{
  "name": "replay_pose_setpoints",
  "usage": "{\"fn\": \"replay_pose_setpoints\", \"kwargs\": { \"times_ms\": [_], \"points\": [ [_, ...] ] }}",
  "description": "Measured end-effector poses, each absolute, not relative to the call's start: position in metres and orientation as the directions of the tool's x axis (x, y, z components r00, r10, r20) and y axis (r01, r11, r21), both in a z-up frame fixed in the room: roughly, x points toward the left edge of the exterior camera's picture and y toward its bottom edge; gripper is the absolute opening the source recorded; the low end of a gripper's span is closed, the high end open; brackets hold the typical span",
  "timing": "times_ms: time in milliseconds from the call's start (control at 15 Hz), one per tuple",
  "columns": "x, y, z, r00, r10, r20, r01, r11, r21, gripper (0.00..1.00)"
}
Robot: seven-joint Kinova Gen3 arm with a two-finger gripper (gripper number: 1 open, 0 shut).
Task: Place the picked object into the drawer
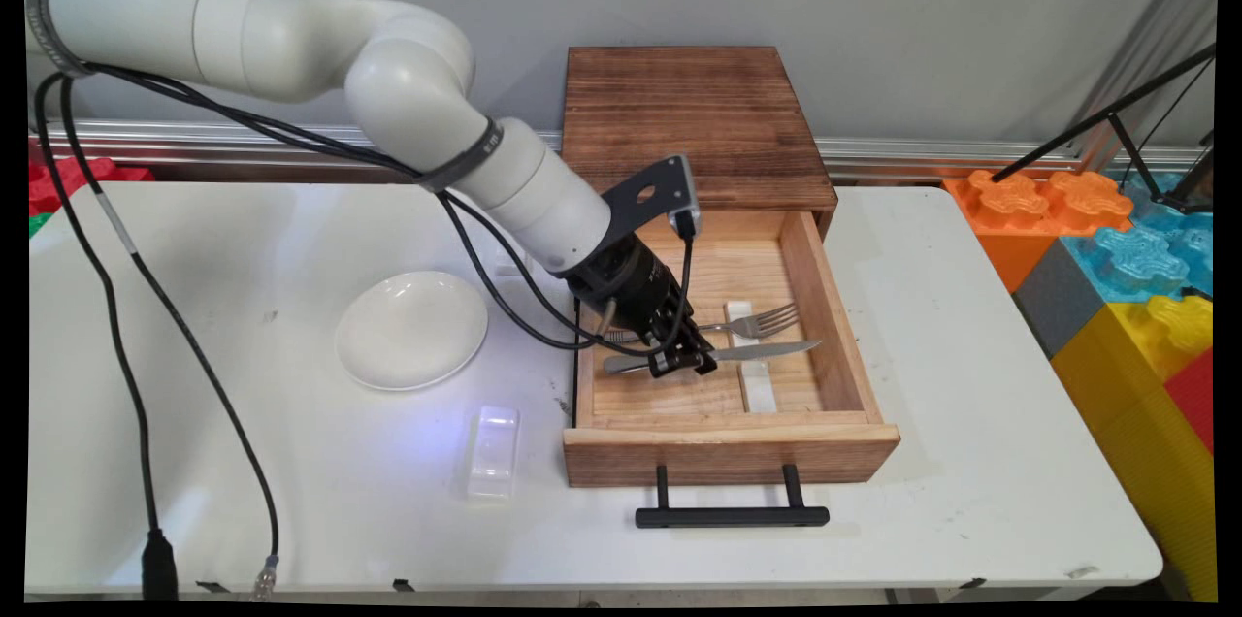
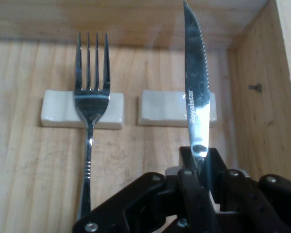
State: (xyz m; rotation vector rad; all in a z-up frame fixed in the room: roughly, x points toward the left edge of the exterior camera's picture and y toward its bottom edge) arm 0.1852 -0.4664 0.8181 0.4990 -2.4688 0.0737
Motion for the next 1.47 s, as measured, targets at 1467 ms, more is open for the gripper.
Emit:
{"fn": "replay_pose_setpoints", "kwargs": {
  "times_ms": [1467],
  "points": [
    [0.182,-0.466,0.763,-0.735,-0.343,0.585,-0.371,0.925,0.077,0.0]
  ]
}}
